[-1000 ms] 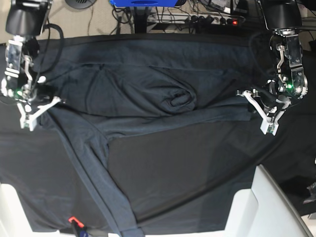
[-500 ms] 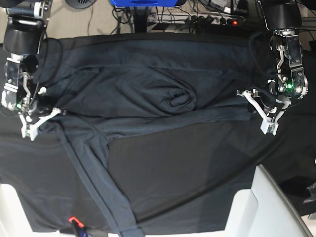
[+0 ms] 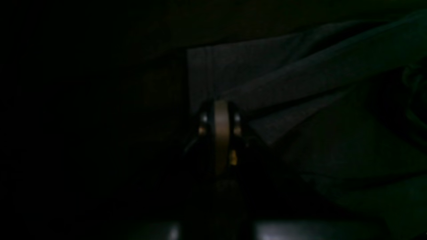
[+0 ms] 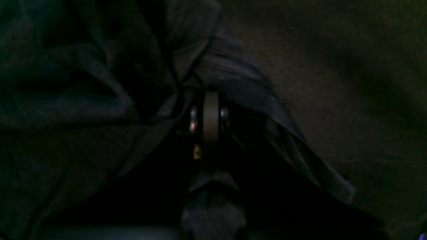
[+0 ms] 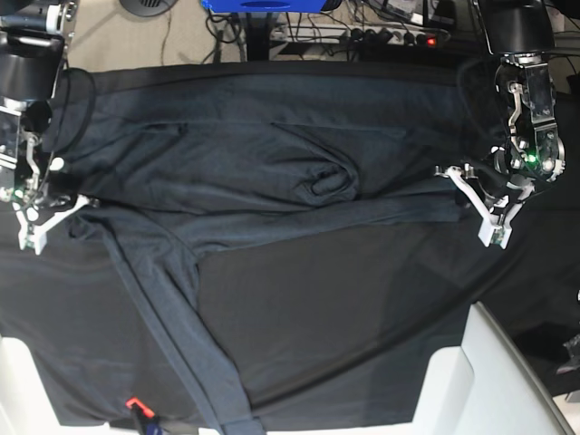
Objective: Fold the T-shirt properly
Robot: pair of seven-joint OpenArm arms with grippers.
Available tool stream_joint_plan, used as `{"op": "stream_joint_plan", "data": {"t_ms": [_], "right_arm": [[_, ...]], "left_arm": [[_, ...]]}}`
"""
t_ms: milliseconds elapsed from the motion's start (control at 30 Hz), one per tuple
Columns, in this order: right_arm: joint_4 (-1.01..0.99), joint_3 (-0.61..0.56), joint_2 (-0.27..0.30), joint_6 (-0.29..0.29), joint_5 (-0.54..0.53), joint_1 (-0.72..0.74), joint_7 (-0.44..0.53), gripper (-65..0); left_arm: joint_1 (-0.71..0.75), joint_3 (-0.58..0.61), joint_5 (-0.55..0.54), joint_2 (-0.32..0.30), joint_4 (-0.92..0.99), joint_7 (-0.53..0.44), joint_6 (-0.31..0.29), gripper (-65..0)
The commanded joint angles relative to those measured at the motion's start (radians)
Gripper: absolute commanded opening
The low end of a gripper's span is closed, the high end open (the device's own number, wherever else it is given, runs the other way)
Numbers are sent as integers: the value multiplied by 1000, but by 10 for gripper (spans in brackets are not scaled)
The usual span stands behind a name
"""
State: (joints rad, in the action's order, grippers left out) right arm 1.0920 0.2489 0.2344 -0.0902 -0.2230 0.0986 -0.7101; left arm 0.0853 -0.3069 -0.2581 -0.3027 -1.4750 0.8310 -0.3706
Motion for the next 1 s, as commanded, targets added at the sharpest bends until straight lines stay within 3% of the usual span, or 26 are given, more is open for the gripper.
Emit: {"op": "stream_joint_plan", "data": {"t_ms": [0, 200, 967], "right_arm": [[20, 3, 10, -3, 1, 17, 0, -650], [21, 2, -20, -4, 0, 23, -15, -650], [23, 2, -46, -4, 0, 85, -23, -650]], "left_arm": [[-14, -5, 1, -16, -14, -14, 0, -650], [-14, -5, 1, -16, -14, -14, 2, -650], [-26, -7, 1, -16, -14, -14, 3, -650]]}}
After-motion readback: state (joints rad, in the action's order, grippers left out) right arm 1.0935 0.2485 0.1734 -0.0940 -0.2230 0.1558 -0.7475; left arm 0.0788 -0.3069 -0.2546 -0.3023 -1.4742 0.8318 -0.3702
